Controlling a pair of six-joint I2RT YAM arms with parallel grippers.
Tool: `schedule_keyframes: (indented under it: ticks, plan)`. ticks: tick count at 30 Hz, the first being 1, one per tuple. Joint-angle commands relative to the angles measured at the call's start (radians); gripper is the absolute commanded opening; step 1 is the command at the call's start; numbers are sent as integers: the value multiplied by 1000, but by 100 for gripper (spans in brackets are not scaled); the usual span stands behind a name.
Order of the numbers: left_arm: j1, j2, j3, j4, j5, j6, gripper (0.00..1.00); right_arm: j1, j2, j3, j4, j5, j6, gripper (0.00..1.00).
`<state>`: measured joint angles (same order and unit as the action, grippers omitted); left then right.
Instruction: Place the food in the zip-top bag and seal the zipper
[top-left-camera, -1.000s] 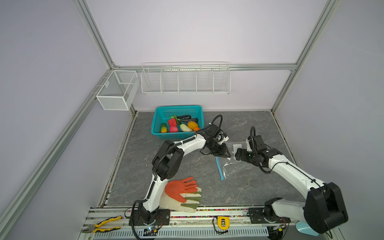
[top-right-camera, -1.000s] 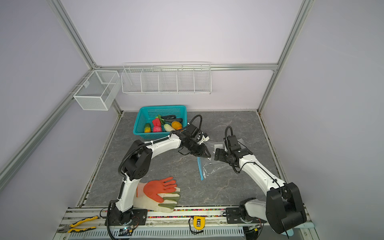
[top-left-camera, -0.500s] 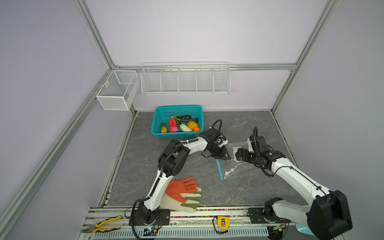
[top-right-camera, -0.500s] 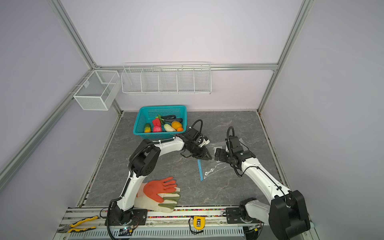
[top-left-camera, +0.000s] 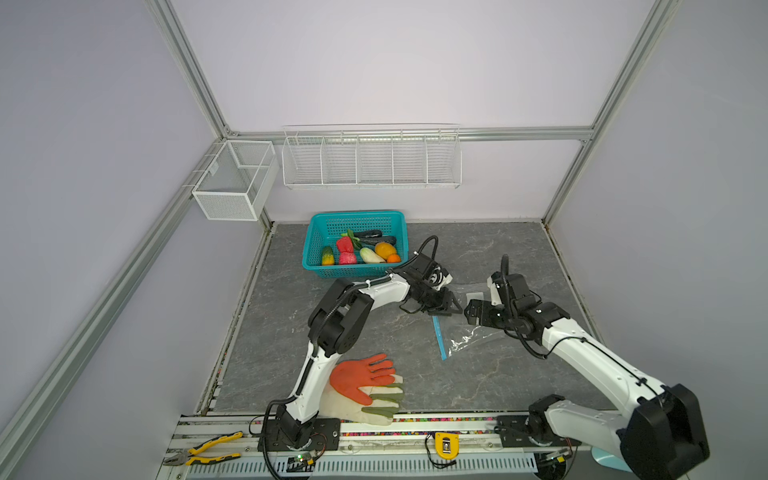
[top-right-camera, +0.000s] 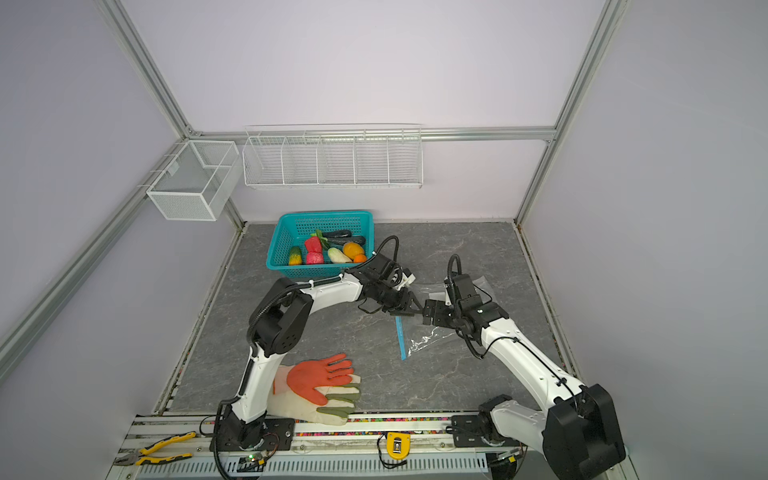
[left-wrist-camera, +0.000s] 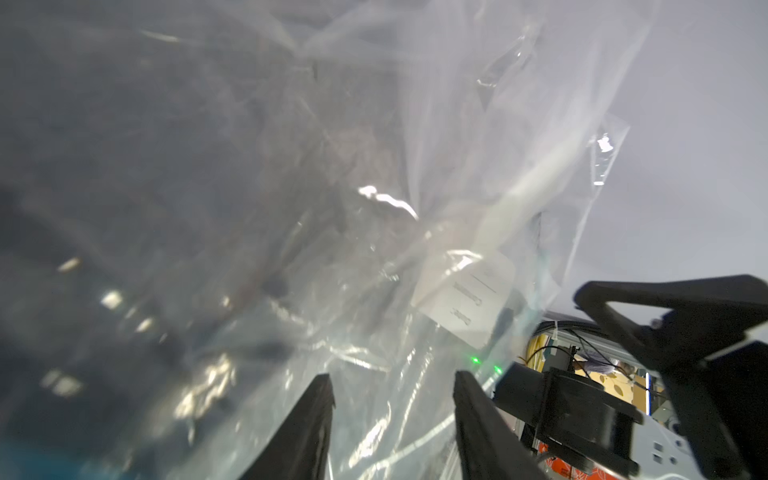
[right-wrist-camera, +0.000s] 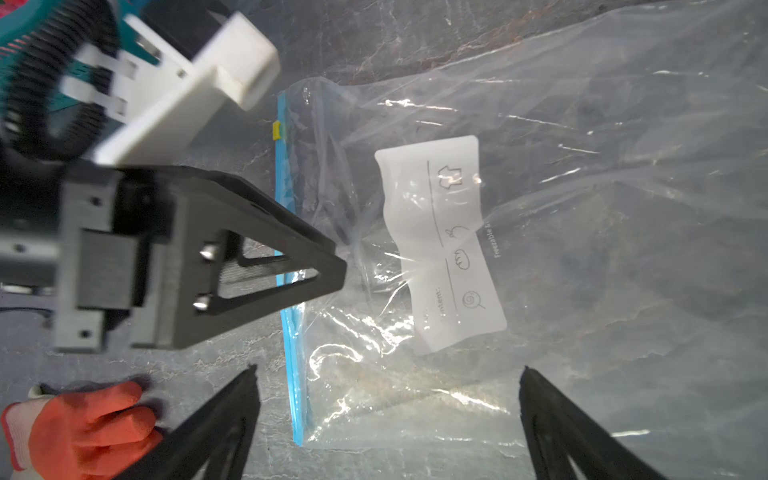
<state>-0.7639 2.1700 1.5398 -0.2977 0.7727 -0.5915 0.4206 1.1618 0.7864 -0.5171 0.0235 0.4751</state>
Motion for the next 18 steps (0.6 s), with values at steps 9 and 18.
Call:
schedule_keyframes:
  ticks: [9,18]
  plan:
    - [161,-328,-295,66,-160,-127,49,171,126,187,-127,244,12,94]
    - [239,-420,-472,104,-159,-151,49,314,379,353,-165,339,81,85]
